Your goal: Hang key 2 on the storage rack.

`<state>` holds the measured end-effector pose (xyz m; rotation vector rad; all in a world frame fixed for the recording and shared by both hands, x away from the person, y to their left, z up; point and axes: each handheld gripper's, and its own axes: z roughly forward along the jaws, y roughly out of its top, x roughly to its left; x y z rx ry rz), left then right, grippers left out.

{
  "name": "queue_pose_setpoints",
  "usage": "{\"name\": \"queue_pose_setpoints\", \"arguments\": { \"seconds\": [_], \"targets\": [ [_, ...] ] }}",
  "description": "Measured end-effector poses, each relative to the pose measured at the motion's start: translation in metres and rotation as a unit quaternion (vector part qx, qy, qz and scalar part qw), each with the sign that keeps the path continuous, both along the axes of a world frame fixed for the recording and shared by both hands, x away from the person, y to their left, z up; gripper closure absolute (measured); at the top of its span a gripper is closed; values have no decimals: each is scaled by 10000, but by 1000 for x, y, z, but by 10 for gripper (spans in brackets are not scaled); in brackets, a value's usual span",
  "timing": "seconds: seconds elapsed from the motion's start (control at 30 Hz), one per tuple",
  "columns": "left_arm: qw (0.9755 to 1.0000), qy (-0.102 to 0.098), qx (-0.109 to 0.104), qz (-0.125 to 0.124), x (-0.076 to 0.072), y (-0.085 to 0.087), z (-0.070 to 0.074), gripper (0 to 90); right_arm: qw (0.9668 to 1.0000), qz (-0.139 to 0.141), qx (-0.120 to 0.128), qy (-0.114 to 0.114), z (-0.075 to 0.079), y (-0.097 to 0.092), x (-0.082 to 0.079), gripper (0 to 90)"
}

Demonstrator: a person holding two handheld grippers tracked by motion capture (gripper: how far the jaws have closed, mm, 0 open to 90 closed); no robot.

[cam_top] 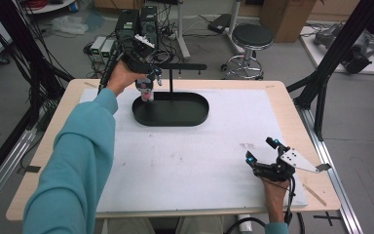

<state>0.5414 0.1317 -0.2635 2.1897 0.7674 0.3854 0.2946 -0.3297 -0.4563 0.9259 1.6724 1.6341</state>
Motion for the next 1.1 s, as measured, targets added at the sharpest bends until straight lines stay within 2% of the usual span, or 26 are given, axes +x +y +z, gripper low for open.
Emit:
{"name": "queue_pose_setpoints", "arguments": {
  "seconds": [1.1],
  "targets": [
    [9995, -134, 107, 259, 9, -4, -2, 883, 10000, -7, -1, 14, 0, 0, 0, 26]
  ]
}}
